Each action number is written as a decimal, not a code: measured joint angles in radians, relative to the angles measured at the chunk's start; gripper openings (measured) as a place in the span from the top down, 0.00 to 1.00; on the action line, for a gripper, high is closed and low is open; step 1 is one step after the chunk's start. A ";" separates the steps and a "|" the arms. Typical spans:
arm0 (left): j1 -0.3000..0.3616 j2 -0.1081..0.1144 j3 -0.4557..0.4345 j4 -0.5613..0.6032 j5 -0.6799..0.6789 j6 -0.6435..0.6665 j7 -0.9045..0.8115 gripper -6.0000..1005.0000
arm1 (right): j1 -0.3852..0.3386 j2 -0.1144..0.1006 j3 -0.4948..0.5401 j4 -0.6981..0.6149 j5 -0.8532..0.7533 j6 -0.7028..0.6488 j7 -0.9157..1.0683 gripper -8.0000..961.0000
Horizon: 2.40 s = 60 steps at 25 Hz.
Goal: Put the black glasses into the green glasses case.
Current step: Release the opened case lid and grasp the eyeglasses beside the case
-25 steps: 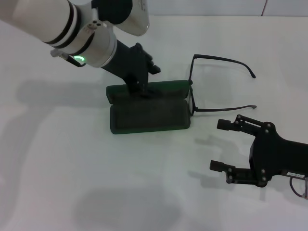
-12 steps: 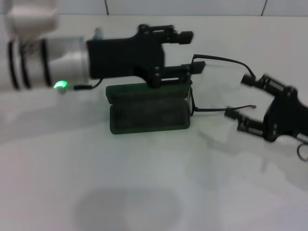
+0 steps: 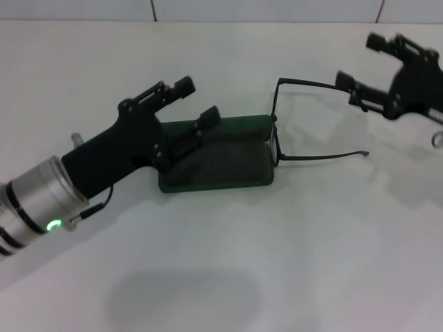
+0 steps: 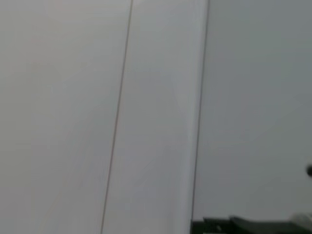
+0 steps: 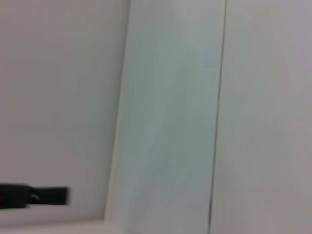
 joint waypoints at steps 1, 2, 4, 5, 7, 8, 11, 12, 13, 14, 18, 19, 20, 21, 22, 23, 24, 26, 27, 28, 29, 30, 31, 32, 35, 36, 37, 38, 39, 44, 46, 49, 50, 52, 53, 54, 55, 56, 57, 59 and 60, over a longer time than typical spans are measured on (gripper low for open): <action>0.004 0.000 -0.002 -0.011 0.000 0.000 0.011 0.35 | 0.000 -0.005 0.000 -0.081 -0.061 0.073 0.068 0.16; 0.007 -0.001 -0.003 -0.025 -0.001 -0.002 0.019 0.35 | 0.000 -0.010 0.001 -0.155 -0.123 0.130 0.133 0.16; 0.006 -0.001 -0.004 -0.049 -0.001 -0.005 0.032 0.35 | 0.004 -0.013 0.002 -0.293 -0.283 0.225 0.284 0.16; 0.005 -0.001 -0.004 -0.061 -0.002 -0.007 0.041 0.35 | 0.012 -0.014 0.003 -0.361 -0.388 0.269 0.369 0.16; 0.002 -0.001 -0.004 -0.079 -0.002 -0.008 0.056 0.35 | 0.045 -0.014 0.007 -0.457 -0.602 0.329 0.529 0.16; 0.000 -0.002 -0.004 -0.087 -0.003 -0.008 0.064 0.35 | 0.074 -0.014 0.014 -0.489 -0.726 0.346 0.627 0.16; -0.003 -0.003 0.000 -0.095 -0.003 -0.009 0.071 0.35 | 0.182 -0.014 0.067 -0.492 -0.979 0.315 0.864 0.16; -0.006 -0.004 0.001 -0.098 -0.003 -0.009 0.071 0.35 | 0.224 -0.016 0.090 -0.469 -1.042 0.283 0.943 0.16; -0.014 -0.004 0.003 -0.106 -0.003 -0.010 0.072 0.35 | 0.268 -0.019 0.112 -0.444 -1.106 0.246 1.027 0.16; -0.024 -0.004 0.003 -0.113 -0.003 -0.010 0.072 0.35 | 0.314 -0.022 0.133 -0.416 -1.164 0.208 1.112 0.16; -0.053 -0.004 0.004 -0.142 0.001 -0.011 0.075 0.35 | 0.422 -0.012 0.162 -0.395 -1.353 0.123 1.346 0.16; -0.056 -0.004 0.004 -0.145 0.002 -0.011 0.075 0.35 | 0.433 0.001 0.162 -0.409 -1.394 0.115 1.375 0.16; -0.058 -0.005 0.004 -0.147 0.002 -0.012 0.075 0.35 | 0.442 0.013 0.162 -0.425 -1.431 0.108 1.397 0.16; -0.060 -0.005 0.004 -0.147 0.003 -0.012 0.076 0.35 | 0.452 0.028 0.162 -0.449 -1.478 0.096 1.418 0.16; -0.061 -0.005 0.005 -0.148 0.003 -0.012 0.076 0.35 | 0.458 0.039 0.162 -0.467 -1.511 0.082 1.434 0.16; -0.064 -0.005 0.005 -0.148 0.004 -0.012 0.076 0.35 | 0.466 0.047 0.161 -0.484 -1.537 0.065 1.452 0.16; -0.068 -0.005 0.006 -0.148 0.005 -0.012 0.076 0.35 | 0.479 0.052 0.160 -0.495 -1.560 0.040 1.476 0.16; -0.073 -0.005 0.008 -0.149 0.007 -0.012 0.076 0.35 | 0.513 0.051 0.159 -0.493 -1.578 -0.010 1.523 0.16; -0.074 -0.005 0.008 -0.150 0.007 -0.012 0.076 0.35 | 0.533 0.050 0.160 -0.488 -1.585 -0.037 1.552 0.16; -0.075 -0.005 0.009 -0.150 0.008 -0.012 0.076 0.35 | 0.549 0.048 0.162 -0.485 -1.594 -0.058 1.581 0.16; -0.076 -0.005 0.009 -0.150 0.008 -0.013 0.075 0.35 | 0.568 0.046 0.164 -0.481 -1.606 -0.077 1.615 0.16; -0.077 -0.005 0.011 -0.150 0.008 -0.013 0.075 0.35 | 0.581 0.044 0.164 -0.478 -1.618 -0.089 1.641 0.16; -0.077 -0.005 0.014 -0.150 0.009 -0.013 0.075 0.35 | 0.592 0.042 0.164 -0.475 -1.629 -0.097 1.663 0.16; -0.078 -0.005 0.017 -0.150 0.009 -0.013 0.075 0.35 | 0.605 0.041 0.164 -0.472 -1.643 -0.109 1.685 0.16; -0.081 -0.005 0.021 -0.150 0.009 -0.013 0.076 0.35 | 0.637 0.041 0.163 -0.460 -1.672 -0.146 1.726 0.16; -0.083 -0.005 0.025 -0.151 0.010 -0.013 0.076 0.35 | 0.648 0.042 0.162 -0.453 -1.682 -0.155 1.738 0.16; -0.086 -0.005 0.028 -0.151 0.011 -0.013 0.076 0.35 | 0.660 0.045 0.160 -0.444 -1.695 -0.164 1.752 0.16; -0.088 -0.005 0.032 -0.151 0.013 -0.013 0.076 0.35 | 0.665 0.048 0.157 -0.438 -1.707 -0.169 1.761 0.16; -0.088 -0.005 0.034 -0.151 0.014 -0.013 0.076 0.35 | 0.671 0.051 0.153 -0.431 -1.720 -0.169 1.773 0.16; -0.091 -0.007 0.047 -0.151 0.018 -0.010 0.076 0.35 | 0.675 0.061 0.129 -0.380 -1.739 -0.090 1.802 0.16; -0.094 -0.007 0.050 -0.152 0.019 -0.009 0.076 0.35 | 0.677 0.061 0.118 -0.355 -1.744 -0.057 1.813 0.16; -0.097 -0.007 0.058 -0.152 0.019 -0.009 0.076 0.35 | 0.691 0.062 0.096 -0.331 -1.755 -0.038 1.832 0.16; -0.098 -0.007 0.059 -0.152 0.019 -0.008 0.076 0.35 | 0.698 0.062 0.086 -0.327 -1.756 -0.035 1.840 0.16; -0.098 -0.007 0.059 -0.152 0.019 -0.008 0.076 0.35 | 0.713 0.064 0.068 -0.320 -1.758 -0.031 1.857 0.16; -0.098 -0.007 0.059 -0.152 0.019 -0.007 0.076 0.35 | 0.716 0.065 0.062 -0.319 -1.755 -0.028 1.862 0.16; -0.099 -0.006 0.060 -0.152 0.019 -0.007 0.076 0.35 | 0.713 0.065 0.059 -0.320 -1.751 -0.022 1.866 0.16; -0.099 -0.006 0.060 -0.152 0.019 -0.007 0.076 0.35 | 0.708 0.066 0.051 -0.323 -1.743 -0.012 1.866 0.17; -0.098 -0.006 0.060 -0.152 0.019 -0.007 0.076 0.35 | 0.701 0.066 0.037 -0.327 -1.735 0.001 1.865 0.17; -0.095 -0.006 0.061 -0.152 0.020 -0.007 0.076 0.35 | 0.693 0.066 0.015 -0.335 -1.730 0.018 1.864 0.17; -0.091 -0.006 0.061 -0.151 0.023 -0.005 0.076 0.35 | 0.672 0.065 -0.033 -0.362 -1.727 0.047 1.856 0.17; -0.091 -0.006 0.062 -0.151 0.024 -0.005 0.076 0.35 | 0.659 0.063 -0.055 -0.383 -1.730 0.060 1.848 0.17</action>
